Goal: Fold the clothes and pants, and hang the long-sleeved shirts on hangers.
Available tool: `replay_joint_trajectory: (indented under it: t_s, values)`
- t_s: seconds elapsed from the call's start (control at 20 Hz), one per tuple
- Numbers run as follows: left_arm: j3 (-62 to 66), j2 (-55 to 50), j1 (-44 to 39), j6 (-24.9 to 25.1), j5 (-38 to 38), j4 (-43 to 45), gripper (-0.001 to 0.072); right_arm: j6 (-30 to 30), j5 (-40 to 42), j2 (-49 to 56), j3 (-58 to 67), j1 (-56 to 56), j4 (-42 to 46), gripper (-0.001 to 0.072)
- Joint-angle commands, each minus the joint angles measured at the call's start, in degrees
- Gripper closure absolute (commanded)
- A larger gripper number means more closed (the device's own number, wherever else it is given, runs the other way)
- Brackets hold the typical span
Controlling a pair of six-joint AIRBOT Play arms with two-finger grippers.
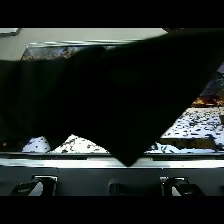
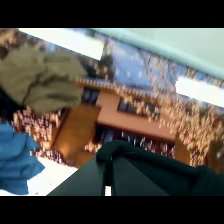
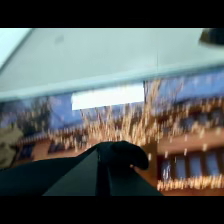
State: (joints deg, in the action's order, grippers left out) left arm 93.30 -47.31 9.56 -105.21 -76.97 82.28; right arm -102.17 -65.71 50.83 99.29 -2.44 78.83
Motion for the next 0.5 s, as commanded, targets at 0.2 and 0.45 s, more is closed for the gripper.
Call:
replay_joint_trajectory:
  t_s: [0.2,0.45]
  values:
    - [-28.09,-18.62,-1.9,-0.31,14.19,-6.86,0.0689,-3.52,-9.73,32.24,0.09,-0.02,-8.96,0.0682]
    - [-30.27,-38.03,-1.97,-0.24,26.14,-12.96,0.0687,-3.52,1.6,50.73,0.09,-0.02,-15.54,0.0683]
